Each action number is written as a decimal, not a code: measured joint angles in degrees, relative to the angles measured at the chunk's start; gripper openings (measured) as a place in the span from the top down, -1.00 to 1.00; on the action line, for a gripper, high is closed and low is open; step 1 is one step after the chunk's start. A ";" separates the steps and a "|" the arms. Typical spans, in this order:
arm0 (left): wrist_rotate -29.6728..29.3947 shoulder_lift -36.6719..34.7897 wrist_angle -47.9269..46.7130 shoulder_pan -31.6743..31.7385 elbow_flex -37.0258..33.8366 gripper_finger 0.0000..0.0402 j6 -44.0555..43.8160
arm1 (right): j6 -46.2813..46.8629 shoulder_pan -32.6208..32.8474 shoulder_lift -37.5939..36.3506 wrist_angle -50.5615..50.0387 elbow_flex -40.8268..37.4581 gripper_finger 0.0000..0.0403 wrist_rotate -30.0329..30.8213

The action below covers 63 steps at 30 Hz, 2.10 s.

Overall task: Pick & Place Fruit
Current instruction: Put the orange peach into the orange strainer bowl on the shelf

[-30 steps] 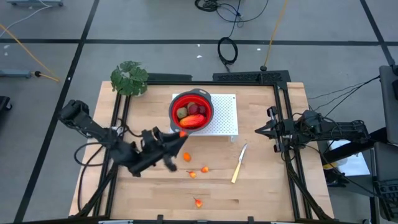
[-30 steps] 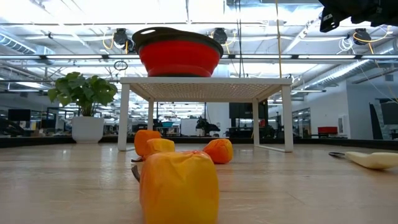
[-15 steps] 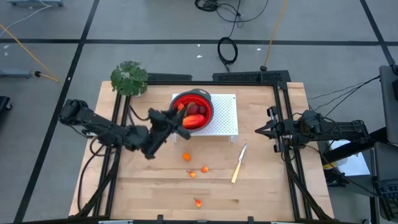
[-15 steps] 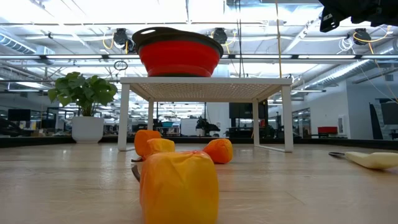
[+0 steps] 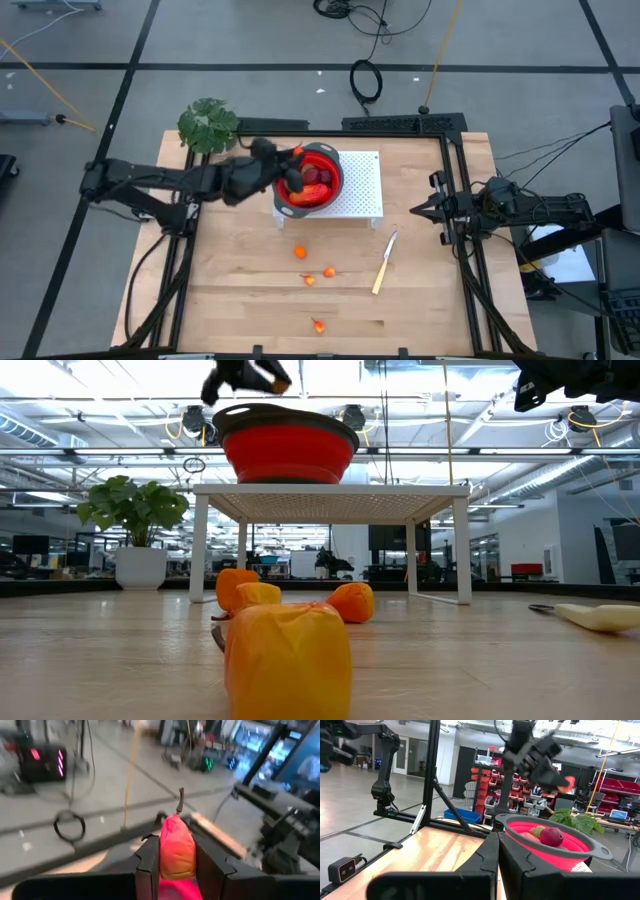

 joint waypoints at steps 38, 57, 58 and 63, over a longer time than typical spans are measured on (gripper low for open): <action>26.39 0.56 -20.41 12.12 -0.02 0.56 -7.96 | 0.08 0.00 0.00 0.02 0.00 1.00 3.69; 26.98 0.56 -22.28 12.12 -0.02 0.38 -5.57 | 0.04 0.00 0.00 0.02 0.00 1.00 4.68; 26.98 0.56 -22.82 12.12 -0.02 0.33 -5.90 | 0.03 0.00 0.01 0.02 0.00 1.00 4.68; 27.00 0.56 -22.48 12.12 -0.01 0.13 -5.96 | 0.04 0.00 0.00 0.02 0.00 1.00 4.68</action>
